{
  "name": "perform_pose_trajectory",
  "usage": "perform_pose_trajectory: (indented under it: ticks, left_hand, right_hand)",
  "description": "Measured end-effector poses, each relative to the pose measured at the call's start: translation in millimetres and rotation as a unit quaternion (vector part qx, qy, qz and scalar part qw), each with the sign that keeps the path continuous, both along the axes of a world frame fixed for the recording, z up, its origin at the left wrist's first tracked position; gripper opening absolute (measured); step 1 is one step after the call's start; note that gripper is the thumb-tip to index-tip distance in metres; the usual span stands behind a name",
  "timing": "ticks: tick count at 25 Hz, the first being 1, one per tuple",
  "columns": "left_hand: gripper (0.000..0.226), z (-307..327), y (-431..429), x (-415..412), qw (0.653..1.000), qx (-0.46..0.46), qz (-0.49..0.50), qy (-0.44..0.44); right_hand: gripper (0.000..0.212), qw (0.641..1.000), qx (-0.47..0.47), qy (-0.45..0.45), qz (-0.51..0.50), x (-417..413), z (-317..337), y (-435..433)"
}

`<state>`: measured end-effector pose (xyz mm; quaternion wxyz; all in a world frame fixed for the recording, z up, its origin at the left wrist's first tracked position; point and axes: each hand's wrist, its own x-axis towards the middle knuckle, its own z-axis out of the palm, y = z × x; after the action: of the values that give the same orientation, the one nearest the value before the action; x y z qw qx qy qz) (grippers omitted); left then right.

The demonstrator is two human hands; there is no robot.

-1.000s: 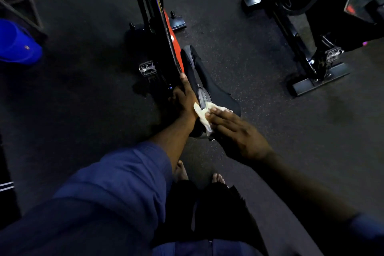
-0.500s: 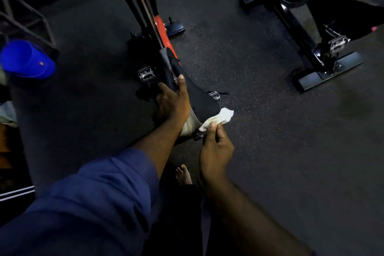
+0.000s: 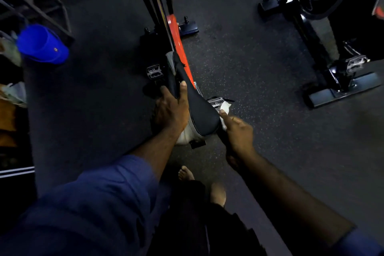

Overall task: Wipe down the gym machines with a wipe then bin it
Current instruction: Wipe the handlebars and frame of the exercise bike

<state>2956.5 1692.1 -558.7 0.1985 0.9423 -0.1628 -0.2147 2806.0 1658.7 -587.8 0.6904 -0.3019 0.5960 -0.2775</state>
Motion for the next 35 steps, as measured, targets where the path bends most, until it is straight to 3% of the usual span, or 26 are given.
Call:
perform_pose_trajectory:
  ticks: [3,5,7,11,16,19,29,33,35]
  left_hand:
    - [0.082,0,1,-2,1.000,0.018,-0.006,0.009]
    - [0.082,3,0,-1,0.999,0.023,-0.012,0.019]
    - [0.080,5,1,1,1.000,0.010,-0.008,0.025]
    - [0.079,2,1,-1,0.999,-0.009,-0.010,0.035]
    - [0.089,1,2,0,0.999,0.005,-0.010,0.037]
    - [0.101,-2,2,0,0.999,0.022,-0.006,0.041]
    - [0.077,7,5,0,0.998,0.034,0.016,0.053]
    - [0.080,3,3,2,0.997,0.025,0.038,0.067]
    - [0.075,3,5,0,0.997,0.022,0.044,0.065]
  right_hand:
    - [0.033,0.987,-0.054,0.059,0.141,6,-3,-35]
    - [0.006,0.978,-0.048,0.021,0.200,7,6,-44]
    - [0.019,0.967,-0.011,-0.040,0.251,4,17,-42]
    - [0.027,0.935,0.010,-0.054,0.350,34,29,-72]
    - [0.035,0.938,0.040,-0.094,0.331,36,23,-74]
    - [0.037,0.925,0.003,-0.107,0.365,64,15,-94]
    - [0.040,0.892,-0.017,-0.143,0.429,128,20,-139]
    - [0.027,0.817,-0.112,-0.081,0.560,163,38,-172]
    - [0.027,0.730,-0.211,-0.012,0.650,189,45,-192]
